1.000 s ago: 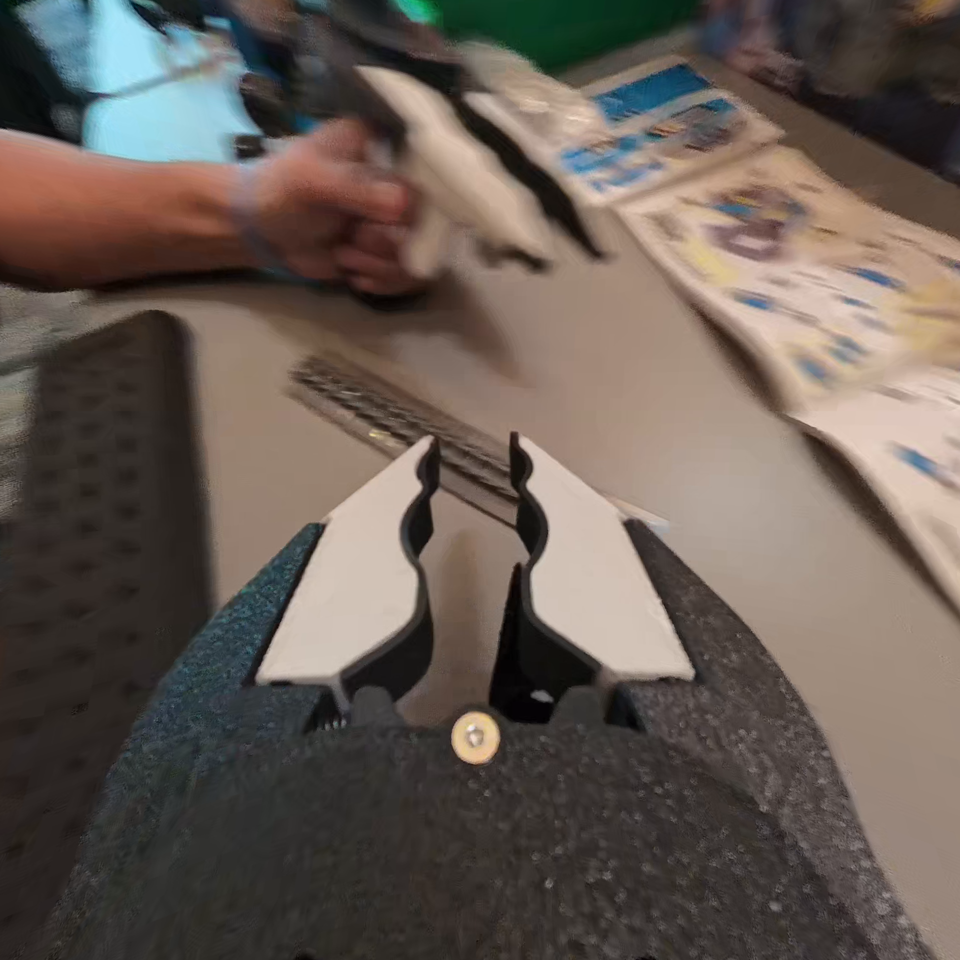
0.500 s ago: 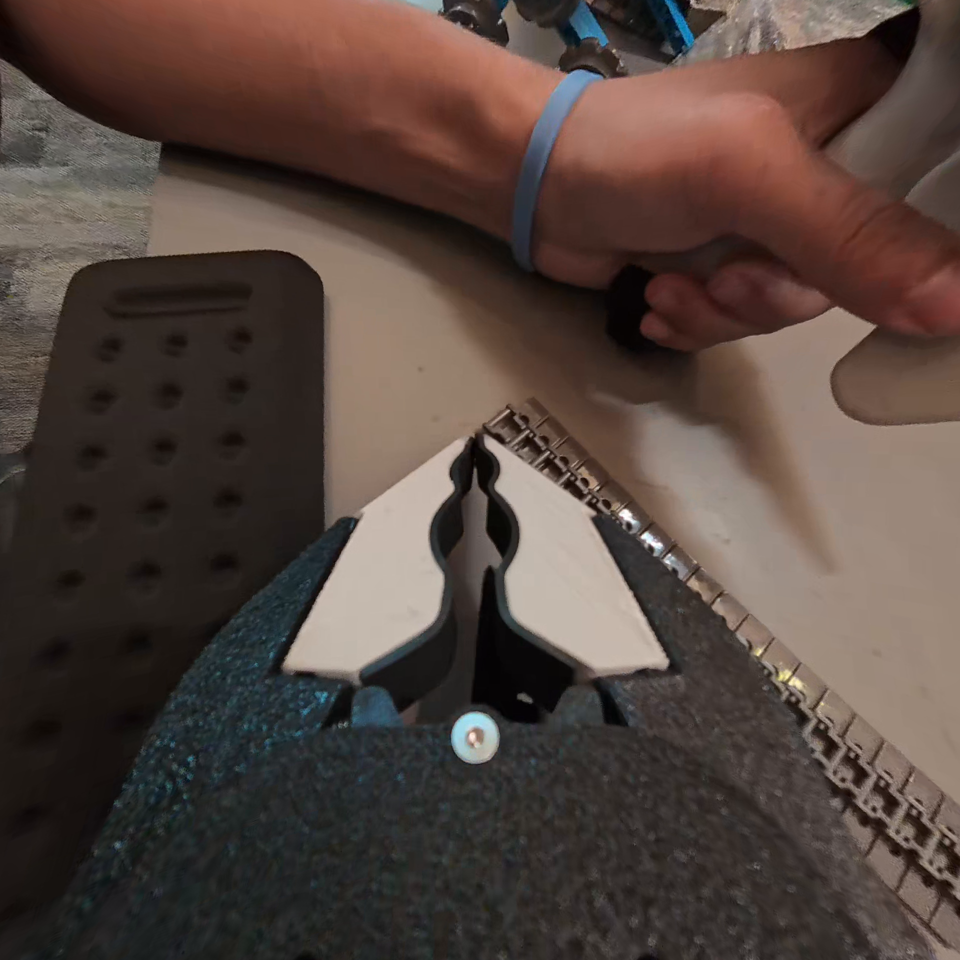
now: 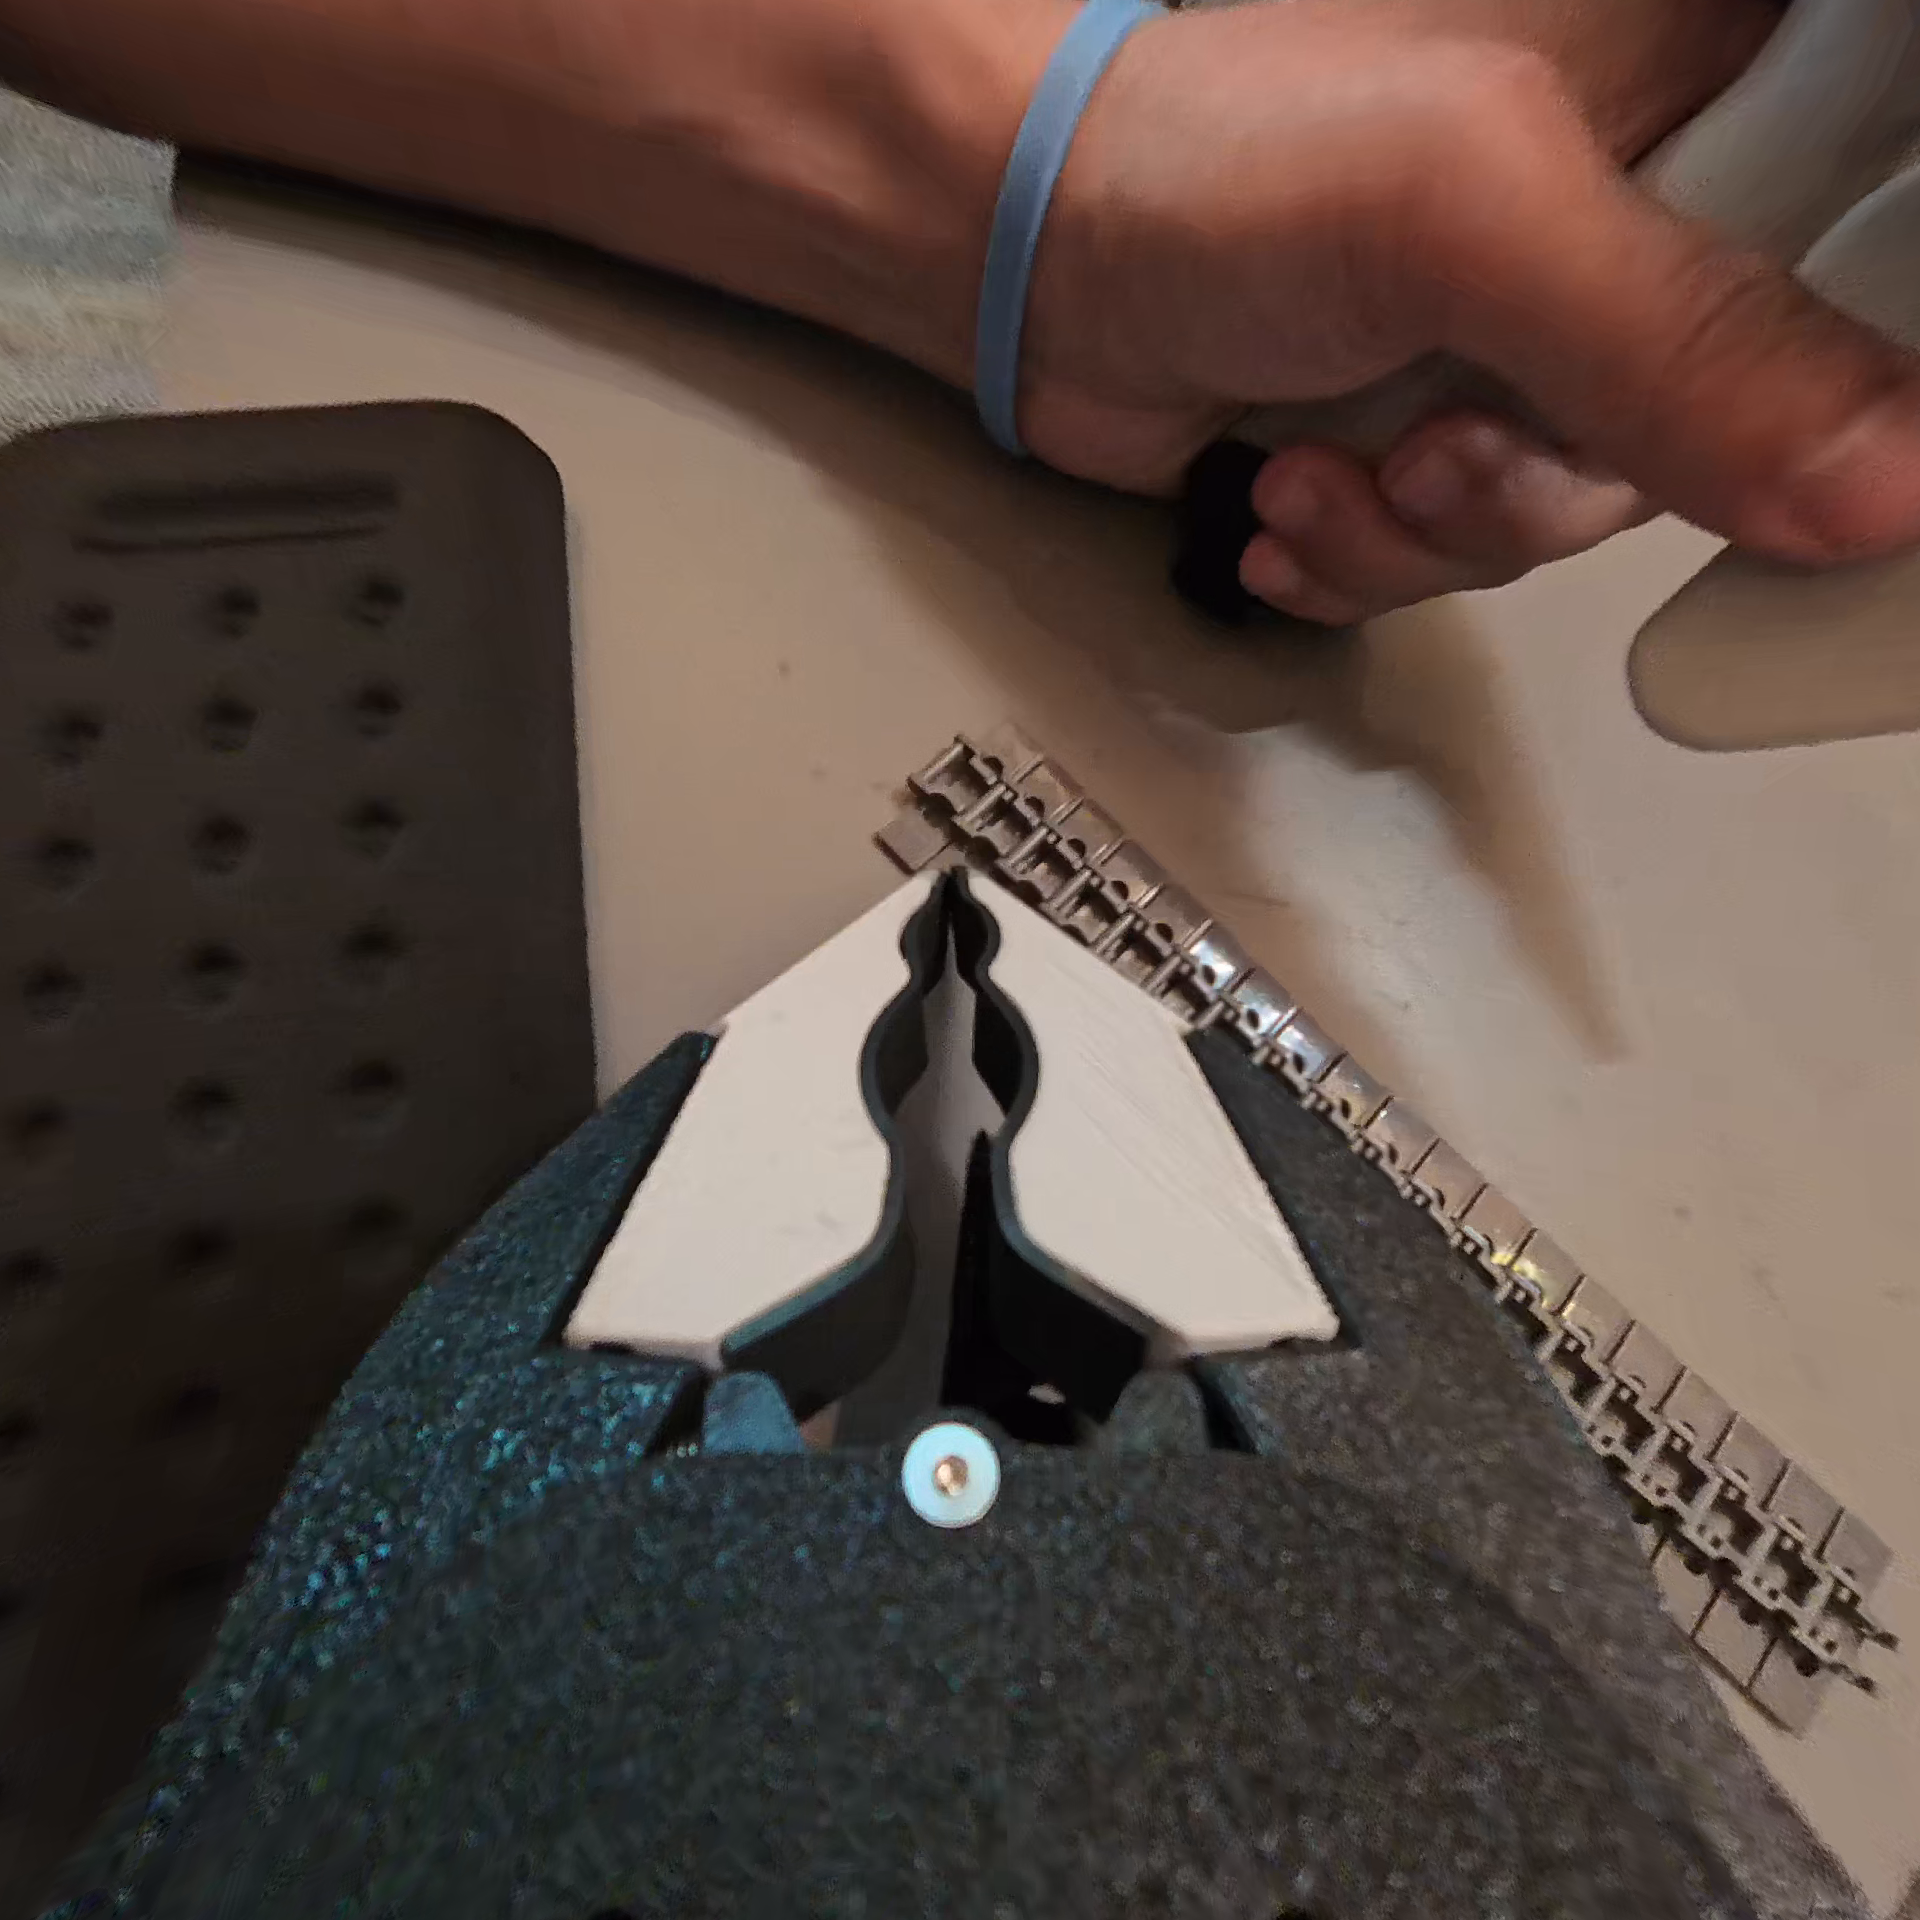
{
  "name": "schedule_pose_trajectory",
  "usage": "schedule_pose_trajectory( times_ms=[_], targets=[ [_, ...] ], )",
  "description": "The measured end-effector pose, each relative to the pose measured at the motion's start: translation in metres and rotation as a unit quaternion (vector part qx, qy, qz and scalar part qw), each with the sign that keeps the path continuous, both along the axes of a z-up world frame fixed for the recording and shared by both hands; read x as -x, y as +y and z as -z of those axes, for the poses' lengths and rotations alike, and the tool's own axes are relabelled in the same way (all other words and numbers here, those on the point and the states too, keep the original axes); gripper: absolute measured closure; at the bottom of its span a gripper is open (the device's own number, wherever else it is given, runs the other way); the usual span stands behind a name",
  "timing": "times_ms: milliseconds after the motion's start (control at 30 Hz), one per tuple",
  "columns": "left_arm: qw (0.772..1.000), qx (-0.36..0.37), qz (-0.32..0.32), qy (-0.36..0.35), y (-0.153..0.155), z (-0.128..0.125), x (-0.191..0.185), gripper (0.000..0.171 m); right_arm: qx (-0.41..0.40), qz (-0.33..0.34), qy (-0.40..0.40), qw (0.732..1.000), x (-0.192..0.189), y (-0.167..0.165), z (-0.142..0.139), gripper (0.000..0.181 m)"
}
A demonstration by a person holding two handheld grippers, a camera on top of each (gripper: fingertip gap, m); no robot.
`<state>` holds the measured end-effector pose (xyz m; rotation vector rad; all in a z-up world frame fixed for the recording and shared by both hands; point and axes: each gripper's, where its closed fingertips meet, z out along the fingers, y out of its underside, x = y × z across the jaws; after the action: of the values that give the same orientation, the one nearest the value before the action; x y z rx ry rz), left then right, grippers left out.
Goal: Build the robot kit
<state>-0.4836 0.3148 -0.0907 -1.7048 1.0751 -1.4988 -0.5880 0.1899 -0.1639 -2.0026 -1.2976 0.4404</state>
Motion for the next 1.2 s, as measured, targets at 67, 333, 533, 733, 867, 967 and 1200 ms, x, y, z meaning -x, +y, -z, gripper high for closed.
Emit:
schedule_pose_trajectory(
  times_ms=[67, 333, 533, 733, 867, 967, 1200],
  targets=[
    [1.0, 0.0, 0.001, -0.001, 0.0, 0.0, 0.0, 0.139, 0.002, -0.004, -0.01, 1.0, 0.001, -0.002, 0.005, 0.18],
    [1.0, 0.013, 0.005, -0.008, 0.001, -0.001, 0.001, 0.139, 0.006, 0.003, 0.004, 1.0, -0.003, 0.0, -0.001, 0.181],
    [1.0, 0.019, 0.008, -0.012, 0.001, -0.002, 0.001, 0.139, 0.02, 0.008, -0.001, 1.0, -0.009, 0.001, 0.004, 0.181],
    [1.0, 0.019, 0.01, -0.014, 0.001, -0.002, 0.0, 0.139, 0.015, 0.016, 0.014, 1.0, -0.014, 0.005, -0.004, 0.181],
    [1.0, 0.02, 0.011, -0.014, 0.0, -0.002, 0.0, 0.139, 0.02, 0.025, 0.004, 0.999, -0.021, 0.007, 0.0, 0.181],
    [1.0, 0.018, 0.013, -0.012, 0.0, -0.002, 0.0, 0.139, 0.019, 0.022, -0.007, 1.0, -0.022, 0.006, 0.004, 0.181],
    [1.0, 0.019, 0.013, -0.013, 0.0, -0.002, 0.0, 0.139, 0.016, 0.031, -0.007, 0.999, -0.029, 0.009, 0.002, 0.181]
  ],
)
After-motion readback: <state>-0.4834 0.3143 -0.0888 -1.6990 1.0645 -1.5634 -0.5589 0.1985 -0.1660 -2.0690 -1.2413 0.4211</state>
